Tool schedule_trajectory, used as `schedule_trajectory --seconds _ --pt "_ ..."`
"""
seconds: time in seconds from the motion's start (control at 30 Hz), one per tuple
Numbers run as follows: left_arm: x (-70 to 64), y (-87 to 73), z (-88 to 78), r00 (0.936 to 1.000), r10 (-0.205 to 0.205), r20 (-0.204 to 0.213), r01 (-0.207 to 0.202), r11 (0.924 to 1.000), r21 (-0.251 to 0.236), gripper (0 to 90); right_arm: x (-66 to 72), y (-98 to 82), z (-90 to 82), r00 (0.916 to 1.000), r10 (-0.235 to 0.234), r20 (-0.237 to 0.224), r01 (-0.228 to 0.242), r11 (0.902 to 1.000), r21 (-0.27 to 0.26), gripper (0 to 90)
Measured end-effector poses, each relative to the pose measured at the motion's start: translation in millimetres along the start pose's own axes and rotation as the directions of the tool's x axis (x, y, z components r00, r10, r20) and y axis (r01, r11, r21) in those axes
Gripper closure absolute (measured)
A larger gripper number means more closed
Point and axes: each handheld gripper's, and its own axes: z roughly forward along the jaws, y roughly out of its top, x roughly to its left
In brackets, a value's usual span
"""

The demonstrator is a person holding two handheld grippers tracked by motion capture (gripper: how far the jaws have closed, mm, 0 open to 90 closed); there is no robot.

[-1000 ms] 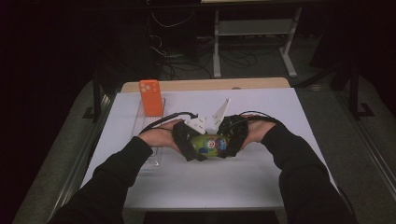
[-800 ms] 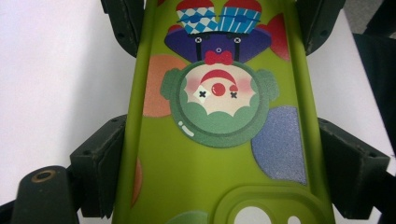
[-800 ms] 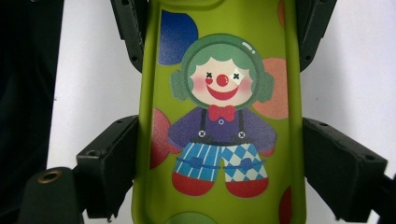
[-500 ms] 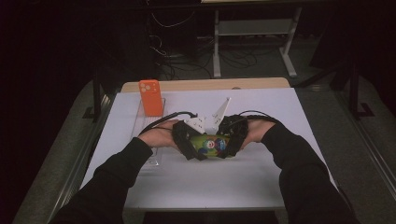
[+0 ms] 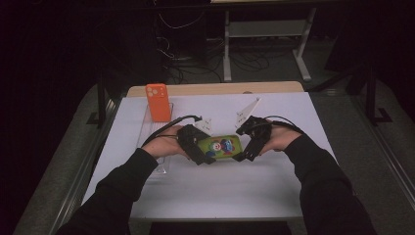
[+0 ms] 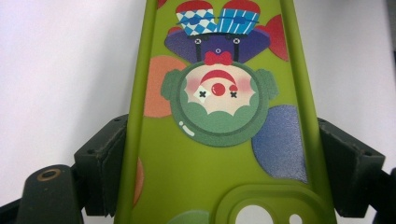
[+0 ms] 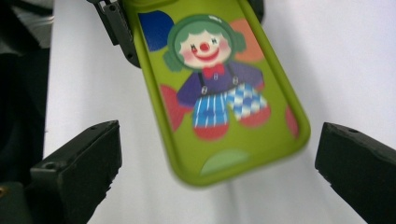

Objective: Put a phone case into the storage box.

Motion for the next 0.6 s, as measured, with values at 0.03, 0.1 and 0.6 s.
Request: schedule_trajectory --seconds 0.03,0.1,0.6 --pt "-0.8 -0.6 0.2 0.9999 -0.012 -0.002 0.012 0.9999 0.007 15.9 -0.9 -3.0 -0.2 0.9999 -0.003 0.015 0.004 0.9999 -0.016 0.0" --pt "-2.5 -1.2 0.3 0.9991 -0.029 -0.033 0.03 0.9992 0.026 15.9 -0.3 -9.2 -0.7 0.9991 0.027 0.034 -0.026 0.9994 -0.023 0.0" --pt "-8.4 -8.3 1.1 0.9379 -0.266 -0.223 0.269 0.9629 -0.015 15.8 9.2 -51.7 0.5 0.9332 0.303 0.194 -0.269 0.9458 -0.182 0.0"
